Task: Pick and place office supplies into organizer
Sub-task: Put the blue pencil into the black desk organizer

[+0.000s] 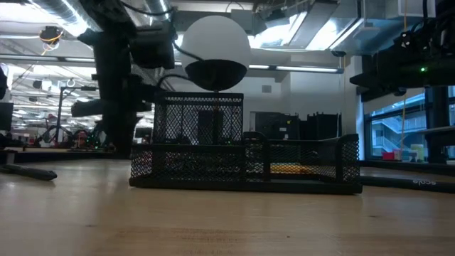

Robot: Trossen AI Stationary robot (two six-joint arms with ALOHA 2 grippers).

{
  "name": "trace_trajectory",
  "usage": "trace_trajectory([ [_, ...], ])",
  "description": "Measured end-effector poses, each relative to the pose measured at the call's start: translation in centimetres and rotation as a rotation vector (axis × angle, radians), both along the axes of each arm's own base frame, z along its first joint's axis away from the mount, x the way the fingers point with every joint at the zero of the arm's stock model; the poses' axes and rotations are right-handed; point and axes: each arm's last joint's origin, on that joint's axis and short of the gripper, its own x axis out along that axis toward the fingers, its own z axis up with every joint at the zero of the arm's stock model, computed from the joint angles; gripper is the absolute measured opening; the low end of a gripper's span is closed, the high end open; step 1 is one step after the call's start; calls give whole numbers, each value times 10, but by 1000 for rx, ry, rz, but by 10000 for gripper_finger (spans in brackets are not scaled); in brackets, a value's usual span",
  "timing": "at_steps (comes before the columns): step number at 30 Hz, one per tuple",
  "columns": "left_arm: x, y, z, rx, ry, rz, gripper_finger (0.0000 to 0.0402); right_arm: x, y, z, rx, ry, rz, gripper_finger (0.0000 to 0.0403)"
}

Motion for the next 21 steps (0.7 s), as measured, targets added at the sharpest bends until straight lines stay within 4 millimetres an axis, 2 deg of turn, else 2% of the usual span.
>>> trace_trajectory([
  [6,-3,-4,14,42,-60,0,4,0,0,0,0,0,0,37],
  [13,-8,-11,34,181,-138,-45,3,0,0,0,0,0,0,37],
  [21,-4,-33,54,420,-223,-301,3,0,0,0,1,-1,1,37],
])
